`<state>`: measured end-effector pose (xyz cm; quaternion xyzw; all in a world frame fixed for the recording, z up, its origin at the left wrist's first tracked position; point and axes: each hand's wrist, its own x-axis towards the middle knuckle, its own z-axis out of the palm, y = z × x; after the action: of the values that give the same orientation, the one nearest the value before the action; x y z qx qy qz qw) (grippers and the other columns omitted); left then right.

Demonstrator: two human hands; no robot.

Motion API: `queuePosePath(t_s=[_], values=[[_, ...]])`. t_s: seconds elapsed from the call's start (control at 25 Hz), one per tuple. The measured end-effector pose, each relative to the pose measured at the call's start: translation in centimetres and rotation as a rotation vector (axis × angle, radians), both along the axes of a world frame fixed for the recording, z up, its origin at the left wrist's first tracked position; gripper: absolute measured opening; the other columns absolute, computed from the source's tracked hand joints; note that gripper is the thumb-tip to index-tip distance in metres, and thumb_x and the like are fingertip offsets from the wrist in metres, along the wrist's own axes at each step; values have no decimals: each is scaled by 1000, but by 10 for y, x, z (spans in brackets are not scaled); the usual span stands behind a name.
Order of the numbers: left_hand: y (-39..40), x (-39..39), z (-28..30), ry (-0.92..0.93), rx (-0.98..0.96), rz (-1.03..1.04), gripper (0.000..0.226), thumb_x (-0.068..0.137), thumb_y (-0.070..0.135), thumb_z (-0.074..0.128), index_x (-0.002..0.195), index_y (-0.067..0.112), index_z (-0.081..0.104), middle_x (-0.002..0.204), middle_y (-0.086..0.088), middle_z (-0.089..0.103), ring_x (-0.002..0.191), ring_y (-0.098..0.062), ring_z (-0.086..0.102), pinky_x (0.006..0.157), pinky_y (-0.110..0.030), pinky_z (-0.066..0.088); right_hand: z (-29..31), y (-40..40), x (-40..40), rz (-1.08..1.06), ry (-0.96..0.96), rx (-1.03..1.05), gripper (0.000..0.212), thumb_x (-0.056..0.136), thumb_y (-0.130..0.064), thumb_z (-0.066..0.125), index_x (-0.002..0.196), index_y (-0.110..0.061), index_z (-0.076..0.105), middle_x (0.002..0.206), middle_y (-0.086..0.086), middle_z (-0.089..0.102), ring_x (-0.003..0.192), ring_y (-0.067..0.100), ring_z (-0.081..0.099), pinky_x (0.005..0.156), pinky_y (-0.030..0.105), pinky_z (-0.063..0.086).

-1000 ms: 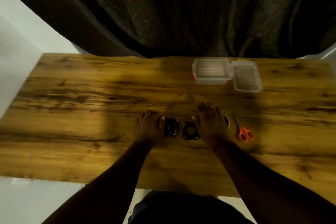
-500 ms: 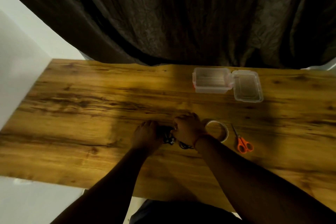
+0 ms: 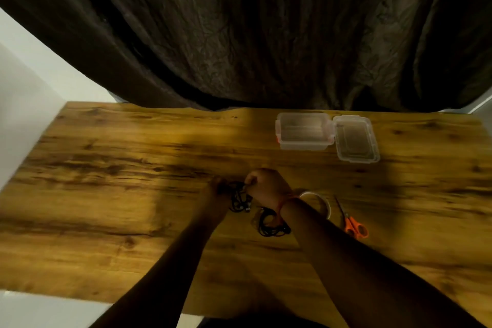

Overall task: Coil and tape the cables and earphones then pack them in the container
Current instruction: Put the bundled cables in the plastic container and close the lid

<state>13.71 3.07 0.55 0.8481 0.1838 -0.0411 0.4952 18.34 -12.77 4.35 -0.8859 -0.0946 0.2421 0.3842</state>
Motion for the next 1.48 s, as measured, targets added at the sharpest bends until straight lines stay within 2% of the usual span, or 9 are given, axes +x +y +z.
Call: queuePosePath(t_s=[0.2, 0.36, 0.48, 0.56, 0.68, 0.96, 1.08, 1.36, 1.48], values=[[-26, 59, 28, 33, -426, 168, 7, 88, 9, 64, 85, 13, 59, 94, -19, 65, 94, -38, 66, 83, -54, 54, 32, -30, 50, -230, 92, 299, 4, 88, -13, 68, 90, -12, 65, 93, 6, 66, 90, 20, 64, 75, 31, 55], [-72, 129, 57, -22, -557, 121, 18, 87, 0, 63, 78, 13, 55, 83, -12, 64, 84, -32, 64, 77, -42, 53, 54, -64, 94, -424, 169, 490, 15, 88, 0, 64, 99, -10, 59, 98, 12, 62, 90, 24, 61, 77, 40, 55], [-95, 173, 63, -30, -393, -12, 21, 87, -3, 61, 73, 13, 58, 79, -9, 64, 77, -25, 63, 74, -36, 53, 51, -78, 128, -563, 111, 507, 20, 88, 12, 57, 107, 4, 56, 103, 17, 55, 98, 25, 54, 84, 44, 53], [-101, 193, 58, 37, -63, -176, 21, 88, 5, 61, 69, 14, 60, 81, -7, 64, 80, -21, 62, 64, -21, 50, 41, -82, 144, -623, 39, 424, 25, 88, 14, 56, 112, 17, 54, 104, 23, 57, 96, 23, 52, 87, 35, 50], [-101, 205, 46, 92, 300, -280, 15, 88, 12, 60, 75, 16, 66, 92, -6, 71, 81, -16, 62, 59, -17, 41, 20, -83, 156, -573, -34, 184, 22, 88, 4, 62, 109, 8, 62, 115, 22, 65, 104, 28, 60, 79, 28, 47], [-100, 206, 40, 12, 377, -287, 25, 88, 11, 62, 113, 7, 65, 121, -12, 65, 112, -29, 60, 89, -34, 51, -11, -79, 173, -436, -90, -161, 52, 90, -16, 64, 139, -7, 47, 133, 19, 57, 121, 36, 55, 100, 44, 47], [-96, 205, 36, 9, 353, -284, 31, 88, 5, 59, 119, 4, 63, 126, -14, 62, 116, -31, 58, 94, -39, 50, -19, -78, 174, -384, -87, -212, 46, 95, -19, 57, 139, -8, 48, 137, 17, 55, 125, 35, 52, 104, 44, 44], [-81, 187, 19, -36, 432, -211, 24, 90, 22, 60, 107, 5, 66, 113, -12, 68, 103, -28, 64, 72, -26, 41, -10, -80, 160, -159, -215, -408, 40, 92, -16, 60, 130, -8, 55, 133, 16, 57, 125, 35, 52, 105, 45, 42], [-64, 156, 5, -7, 367, -183, 18, 92, 16, 54, 104, 8, 64, 108, -12, 69, 91, -26, 65, 70, -28, 46, 7, -87, 140, -155, -436, -425, 44, 90, -17, 61, 132, -7, 52, 132, 17, 56, 122, 37, 52, 98, 46, 46]])
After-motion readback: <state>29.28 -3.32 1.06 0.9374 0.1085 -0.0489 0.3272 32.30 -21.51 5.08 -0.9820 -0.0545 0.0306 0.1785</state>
